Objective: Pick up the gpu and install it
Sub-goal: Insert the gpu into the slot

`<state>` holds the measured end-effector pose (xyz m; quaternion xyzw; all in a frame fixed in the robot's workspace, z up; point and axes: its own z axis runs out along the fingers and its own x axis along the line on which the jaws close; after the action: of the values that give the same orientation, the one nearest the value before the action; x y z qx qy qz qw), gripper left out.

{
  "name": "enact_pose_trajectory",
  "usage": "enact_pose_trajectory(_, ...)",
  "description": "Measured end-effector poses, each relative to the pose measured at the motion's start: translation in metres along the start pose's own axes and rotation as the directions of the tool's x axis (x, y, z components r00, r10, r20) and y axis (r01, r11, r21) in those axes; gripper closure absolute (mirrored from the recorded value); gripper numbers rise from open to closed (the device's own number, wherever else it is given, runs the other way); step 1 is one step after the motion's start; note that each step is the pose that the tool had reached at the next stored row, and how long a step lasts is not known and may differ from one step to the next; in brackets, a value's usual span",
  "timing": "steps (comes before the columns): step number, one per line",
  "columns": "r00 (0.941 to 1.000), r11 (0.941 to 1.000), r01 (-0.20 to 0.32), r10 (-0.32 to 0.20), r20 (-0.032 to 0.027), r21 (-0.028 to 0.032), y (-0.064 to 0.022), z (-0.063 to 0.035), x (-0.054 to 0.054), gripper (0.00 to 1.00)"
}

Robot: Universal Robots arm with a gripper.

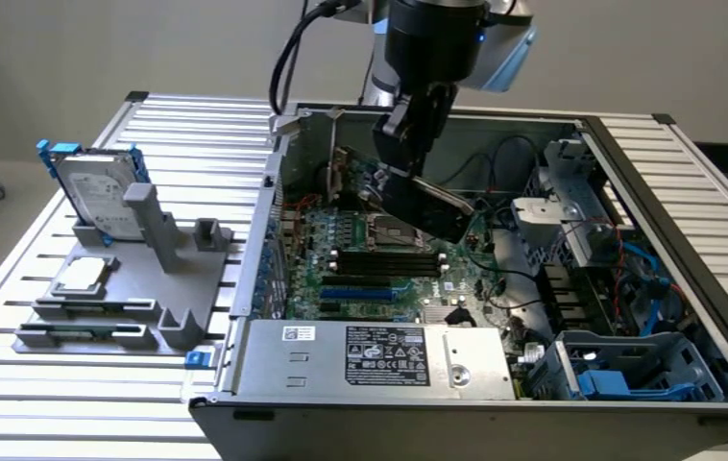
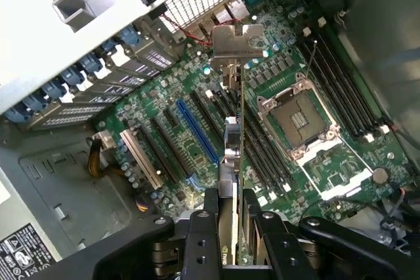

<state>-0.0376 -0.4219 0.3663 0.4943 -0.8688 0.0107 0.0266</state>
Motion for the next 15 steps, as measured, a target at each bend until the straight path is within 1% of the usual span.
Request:
enact_pose_trajectory(2,0.9994,0.9994,0.034,-0.034,0.0079,-0.0024,0.0001,0.0013,0.0,0.74)
enact_pose_trajectory(4,0.9975,0.9976,0.069,-0.069,0.0156,-0.0044,0.0002,0.0027,0.0,0.74)
enact_pose_trajectory(5,0.9962,0.9963,0.086,-0.086,0.0173,-0.0043,0.0003,0.0037,0.0,0.74)
enact_pose_trajectory(11,0.9858,0.9861,0.166,-0.166,0.0225,-0.0026,0.0004,0.0132,0.001,0.74)
enact_pose_trajectory(13,0.9818,0.9821,0.189,-0.188,0.024,-0.0022,0.0,0.0164,0.001,0.74)
enact_pose_trajectory(15,0.9767,0.9769,0.214,-0.213,0.0242,-0.002,-0.0004,0.0194,0.001,0.74)
